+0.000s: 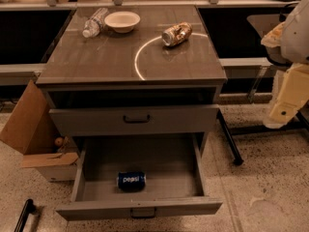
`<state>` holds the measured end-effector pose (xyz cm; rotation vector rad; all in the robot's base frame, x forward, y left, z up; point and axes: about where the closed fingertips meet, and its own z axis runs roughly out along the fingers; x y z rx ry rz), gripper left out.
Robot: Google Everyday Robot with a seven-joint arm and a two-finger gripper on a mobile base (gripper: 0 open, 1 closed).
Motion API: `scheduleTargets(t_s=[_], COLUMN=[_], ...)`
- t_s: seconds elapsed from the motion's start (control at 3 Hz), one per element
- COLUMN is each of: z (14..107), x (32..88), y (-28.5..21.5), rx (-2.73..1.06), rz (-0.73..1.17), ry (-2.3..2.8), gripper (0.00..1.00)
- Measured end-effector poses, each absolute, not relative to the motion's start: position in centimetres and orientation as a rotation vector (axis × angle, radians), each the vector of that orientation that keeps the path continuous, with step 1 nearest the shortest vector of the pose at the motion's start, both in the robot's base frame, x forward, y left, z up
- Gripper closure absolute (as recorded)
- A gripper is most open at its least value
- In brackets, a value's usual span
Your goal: Pick pepsi can from middle drawer and place on counter
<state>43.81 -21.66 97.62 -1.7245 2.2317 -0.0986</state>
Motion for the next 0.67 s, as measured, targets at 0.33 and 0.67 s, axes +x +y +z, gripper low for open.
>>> scheduleTargets(t_s=[0.33, 0.67], z=[97.6, 95.4], x=[43.8, 43.8], y=[-21.7, -20.0], rx=[-1.725, -1.74], rz=[-0.098, -0.016], ry=[2.232, 2.158], gripper=[0.0, 0.0])
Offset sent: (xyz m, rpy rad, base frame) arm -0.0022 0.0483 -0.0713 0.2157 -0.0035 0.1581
